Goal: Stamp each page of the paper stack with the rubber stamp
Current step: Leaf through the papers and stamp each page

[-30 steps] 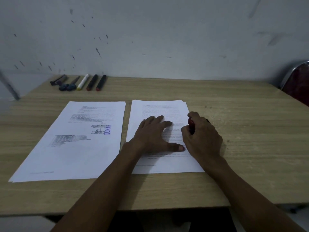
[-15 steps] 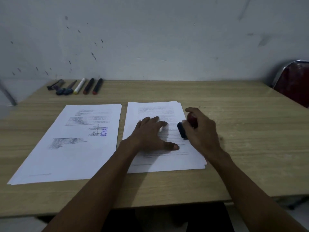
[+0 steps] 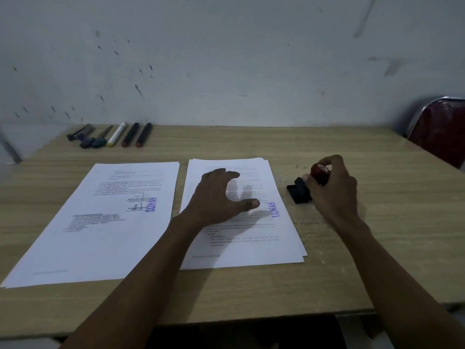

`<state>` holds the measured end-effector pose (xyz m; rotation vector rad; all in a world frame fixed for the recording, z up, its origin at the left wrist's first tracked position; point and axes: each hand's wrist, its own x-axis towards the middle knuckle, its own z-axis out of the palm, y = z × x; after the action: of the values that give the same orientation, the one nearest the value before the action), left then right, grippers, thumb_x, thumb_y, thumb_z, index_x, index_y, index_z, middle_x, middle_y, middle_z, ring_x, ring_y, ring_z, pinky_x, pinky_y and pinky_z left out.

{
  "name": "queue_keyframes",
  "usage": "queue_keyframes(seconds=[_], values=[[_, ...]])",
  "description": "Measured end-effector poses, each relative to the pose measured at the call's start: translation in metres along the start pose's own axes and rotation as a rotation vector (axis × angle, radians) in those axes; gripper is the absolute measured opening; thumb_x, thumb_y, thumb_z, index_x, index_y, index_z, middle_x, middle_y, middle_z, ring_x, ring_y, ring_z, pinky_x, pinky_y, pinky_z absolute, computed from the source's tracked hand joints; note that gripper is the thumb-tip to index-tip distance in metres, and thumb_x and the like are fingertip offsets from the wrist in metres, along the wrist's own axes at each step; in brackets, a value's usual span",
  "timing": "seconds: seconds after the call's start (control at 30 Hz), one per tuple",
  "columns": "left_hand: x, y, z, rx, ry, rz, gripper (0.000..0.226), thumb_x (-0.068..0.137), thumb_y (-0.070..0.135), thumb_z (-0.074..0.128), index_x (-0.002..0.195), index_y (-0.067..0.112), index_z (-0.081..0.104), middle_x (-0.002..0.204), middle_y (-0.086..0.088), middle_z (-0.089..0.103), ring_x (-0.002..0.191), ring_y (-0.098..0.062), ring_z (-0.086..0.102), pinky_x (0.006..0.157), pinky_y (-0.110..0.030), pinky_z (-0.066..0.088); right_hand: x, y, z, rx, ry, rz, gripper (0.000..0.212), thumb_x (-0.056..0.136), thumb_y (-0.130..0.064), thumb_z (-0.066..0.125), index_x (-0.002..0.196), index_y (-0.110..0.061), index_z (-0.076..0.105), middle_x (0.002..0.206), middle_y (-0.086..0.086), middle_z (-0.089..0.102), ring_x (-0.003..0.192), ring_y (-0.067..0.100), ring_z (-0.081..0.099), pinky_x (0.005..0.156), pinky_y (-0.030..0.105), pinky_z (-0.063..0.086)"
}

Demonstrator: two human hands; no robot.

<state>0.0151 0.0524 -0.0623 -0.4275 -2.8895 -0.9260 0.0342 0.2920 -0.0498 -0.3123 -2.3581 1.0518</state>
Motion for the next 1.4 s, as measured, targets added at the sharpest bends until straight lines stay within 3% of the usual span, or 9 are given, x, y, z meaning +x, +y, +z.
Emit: queue_keyframes(seconds=[0.2, 0.37, 0.53, 0.67, 0.83, 0.97, 1.2, 1.3, 1.4], values=[[-0.006, 0.003, -0.007, -0.044, 0.078, -0.021, 0.076, 0.072, 0.061, 0.07, 0.136, 0.026, 0.049, 0.152, 0.002, 0.036, 0.142, -0.017, 0.026, 0.115, -0.038, 0.021, -0.004, -0.002, 0.011, -0.086, -0.023, -0.054, 0.034, 0.084, -0.029, 0.073, 0.112, -0.027, 0.056, 0.097, 0.005, 0.07, 0.09, 0.029, 0.065, 0.073, 0.036, 0.051], [-0.008, -0.002, -0.011, -0.051, 0.094, -0.033, 0.079, 0.07, 0.067, 0.068, 0.134, 0.024, 0.051, 0.15, 0.001, 0.038, 0.14, -0.017, 0.03, 0.113, -0.039, 0.025, -0.005, -0.003, 0.016, -0.136, -0.005, -0.087, 0.038, 0.084, -0.031, 0.073, 0.117, -0.029, 0.055, 0.101, 0.005, 0.07, 0.095, 0.031, 0.065, 0.076, 0.042, 0.054], [-0.009, -0.005, -0.01, -0.041, 0.11, -0.057, 0.085, 0.061, 0.075, 0.058, 0.13, 0.025, 0.054, 0.145, 0.002, 0.045, 0.134, -0.016, 0.038, 0.109, -0.038, 0.031, -0.004, -0.003, 0.018, -0.168, 0.023, -0.08, 0.04, 0.085, -0.03, 0.072, 0.122, -0.027, 0.056, 0.104, 0.007, 0.07, 0.101, 0.034, 0.063, 0.078, 0.041, 0.051], [-0.007, -0.011, -0.011, -0.017, 0.14, -0.086, 0.076, 0.069, 0.068, 0.066, 0.129, 0.023, 0.055, 0.141, 0.001, 0.049, 0.131, -0.017, 0.041, 0.107, -0.039, 0.035, -0.003, -0.002, 0.02, -0.154, 0.006, -0.082, 0.043, 0.085, -0.029, 0.073, 0.124, -0.026, 0.055, 0.107, 0.007, 0.07, 0.104, 0.034, 0.062, 0.08, 0.04, 0.049], [-0.009, -0.006, -0.017, 0.251, 0.249, -0.308, 0.063, 0.082, 0.057, 0.063, 0.124, 0.012, 0.056, 0.134, -0.012, 0.048, 0.127, -0.029, 0.041, 0.097, -0.042, 0.04, -0.011, -0.001, 0.018, -0.156, 0.086, -0.075, 0.067, 0.075, -0.034, 0.081, 0.13, -0.022, 0.045, 0.111, 0.008, 0.061, 0.104, 0.03, 0.058, 0.076, 0.04, 0.048], [-0.013, -0.006, -0.021, 0.461, 0.158, -0.497, 0.065, 0.081, 0.067, 0.055, 0.109, 0.009, 0.06, 0.127, -0.019, 0.047, 0.121, -0.036, 0.038, 0.095, -0.044, 0.036, -0.033, -0.001, 0.021, -0.154, 0.145, -0.051, 0.048, 0.078, -0.033, 0.077, 0.107, -0.019, 0.042, 0.098, 0.004, 0.058, 0.092, 0.031, 0.059, 0.065, 0.035, 0.042], [-0.011, -0.009, -0.022, 0.278, 0.223, -0.553, 0.069, 0.073, 0.056, 0.073, 0.117, 0.008, 0.051, 0.123, -0.014, 0.053, 0.119, -0.034, 0.045, 0.09, -0.044, 0.042, -0.056, 0.004, 0.03, -0.245, -0.103, -0.111, 0.039, 0.081, -0.044, 0.072, 0.102, -0.025, 0.045, 0.084, -0.007, 0.058, 0.078, 0.021, 0.059, 0.063, 0.032, 0.042], [-0.01, -0.013, -0.025, 0.051, 0.378, -0.58, 0.04, 0.078, 0.03, 0.076, 0.107, 0.01, 0.058, 0.111, -0.012, 0.062, 0.105, -0.032, 0.059, 0.076, -0.038, 0.044, -0.058, 0.003, 0.029, -0.254, -0.115, -0.118, 0.038, 0.083, -0.046, 0.07, 0.105, -0.025, 0.048, 0.081, -0.008, 0.056, 0.076, 0.019, 0.059, 0.064, 0.03, 0.037], [-0.011, -0.013, -0.028, -0.054, 0.472, -0.591, 0.025, 0.077, 0.021, 0.077, 0.095, 0.008, 0.065, 0.1, -0.013, 0.066, 0.094, -0.033, 0.064, 0.069, -0.034, 0.044, -0.059, 0.002, 0.028, -0.252, -0.117, -0.103, 0.037, 0.083, -0.048, 0.069, 0.105, -0.026, 0.049, 0.081, -0.008, 0.057, 0.076, 0.019, 0.059, 0.064, 0.03, 0.039]])
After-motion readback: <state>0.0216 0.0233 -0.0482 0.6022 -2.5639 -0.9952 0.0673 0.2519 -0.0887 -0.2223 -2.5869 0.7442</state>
